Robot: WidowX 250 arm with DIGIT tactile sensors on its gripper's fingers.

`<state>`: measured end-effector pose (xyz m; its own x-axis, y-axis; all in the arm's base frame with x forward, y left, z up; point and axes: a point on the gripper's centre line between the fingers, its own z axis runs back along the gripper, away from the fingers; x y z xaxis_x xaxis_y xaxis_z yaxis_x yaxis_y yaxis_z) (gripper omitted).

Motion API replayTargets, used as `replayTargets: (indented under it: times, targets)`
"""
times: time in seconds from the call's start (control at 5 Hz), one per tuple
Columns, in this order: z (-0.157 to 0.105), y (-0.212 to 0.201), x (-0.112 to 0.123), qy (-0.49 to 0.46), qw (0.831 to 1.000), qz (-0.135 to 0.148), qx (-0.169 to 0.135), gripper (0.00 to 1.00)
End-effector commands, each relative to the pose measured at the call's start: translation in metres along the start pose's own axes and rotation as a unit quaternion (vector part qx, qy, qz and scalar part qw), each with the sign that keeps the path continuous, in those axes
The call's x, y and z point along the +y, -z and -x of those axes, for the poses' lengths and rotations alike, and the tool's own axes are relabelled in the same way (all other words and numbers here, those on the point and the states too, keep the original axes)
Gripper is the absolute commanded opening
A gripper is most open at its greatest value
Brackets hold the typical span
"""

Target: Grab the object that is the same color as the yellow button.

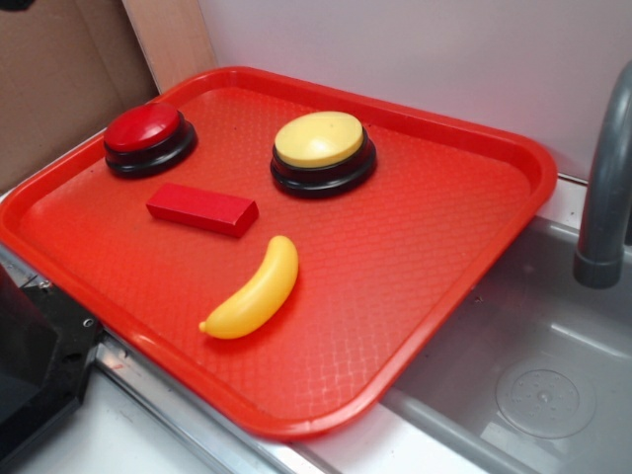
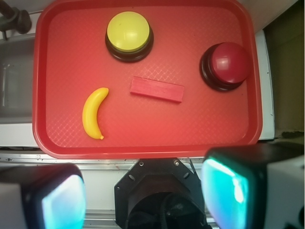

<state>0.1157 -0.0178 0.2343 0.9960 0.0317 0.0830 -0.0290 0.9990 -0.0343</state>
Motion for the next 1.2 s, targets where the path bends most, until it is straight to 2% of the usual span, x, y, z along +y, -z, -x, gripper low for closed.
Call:
replayTargets:
  times: [0.0, 0.4, 0.6, 0.8, 1.0]
  targets:
    - [0.000, 0.000, 0.000, 0.000, 1.000, 0.000, 0.000, 1.00]
    - [-0.023, 0.063, -0.038, -0.083, 0.996, -0.041, 0.003, 1.00]
    - [-0.027, 0.103, -0.061, -0.101, 0.994, -0.027, 0.015, 1.00]
    - [-0.031, 0.150, -0.072, -0.119, 0.991, -0.047, 0.026, 1.00]
    - [-0.033, 0.186, -0.082, -0.120, 0.992, -0.030, 0.034, 1.00]
